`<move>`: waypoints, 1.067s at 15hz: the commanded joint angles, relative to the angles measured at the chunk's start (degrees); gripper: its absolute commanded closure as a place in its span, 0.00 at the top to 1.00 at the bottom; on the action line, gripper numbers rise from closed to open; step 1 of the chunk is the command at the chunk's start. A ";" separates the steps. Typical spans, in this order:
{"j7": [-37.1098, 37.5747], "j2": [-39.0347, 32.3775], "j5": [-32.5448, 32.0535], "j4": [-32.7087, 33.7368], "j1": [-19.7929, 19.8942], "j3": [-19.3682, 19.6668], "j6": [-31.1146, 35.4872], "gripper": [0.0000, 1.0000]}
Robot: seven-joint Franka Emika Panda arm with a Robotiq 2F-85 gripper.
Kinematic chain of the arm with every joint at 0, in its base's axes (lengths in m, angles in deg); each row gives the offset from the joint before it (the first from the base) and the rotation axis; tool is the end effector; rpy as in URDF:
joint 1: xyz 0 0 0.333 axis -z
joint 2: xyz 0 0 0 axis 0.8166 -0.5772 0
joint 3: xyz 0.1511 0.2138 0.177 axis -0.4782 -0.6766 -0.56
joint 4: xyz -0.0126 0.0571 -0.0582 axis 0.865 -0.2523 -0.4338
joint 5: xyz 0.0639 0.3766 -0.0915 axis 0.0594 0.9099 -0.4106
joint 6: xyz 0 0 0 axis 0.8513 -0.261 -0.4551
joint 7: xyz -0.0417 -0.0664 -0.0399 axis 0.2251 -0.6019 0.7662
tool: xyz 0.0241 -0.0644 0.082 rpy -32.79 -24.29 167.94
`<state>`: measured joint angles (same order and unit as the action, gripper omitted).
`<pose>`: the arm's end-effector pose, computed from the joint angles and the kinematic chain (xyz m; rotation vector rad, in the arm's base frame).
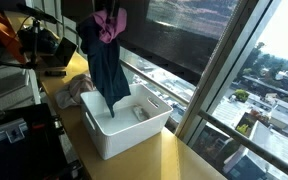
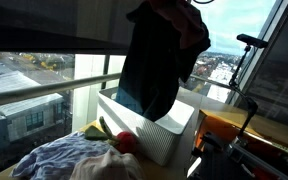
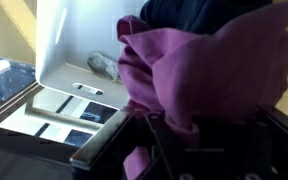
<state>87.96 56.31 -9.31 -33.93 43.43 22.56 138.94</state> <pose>0.5424 0.1903 0.5770 2.9884 0.4963 0.2468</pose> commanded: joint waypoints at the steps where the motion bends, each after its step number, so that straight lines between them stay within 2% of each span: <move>1: 0.81 2.37 -0.44 4.19 -1.95 -3.21 -4.04 0.00; 6: 1.48 3.03 -0.61 9.35 -4.26 -7.03 -7.01 0.00; 11: 2.99 0.52 -2.31 23.28 -6.67 -10.77 -12.87 0.00; 13: 3.13 -0.85 -3.69 26.94 -7.43 -11.88 -14.11 0.00; 16: 3.32 -2.14 -5.05 24.56 -8.01 -12.56 -11.76 0.00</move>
<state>90.47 57.72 -12.29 -11.07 36.10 10.86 127.04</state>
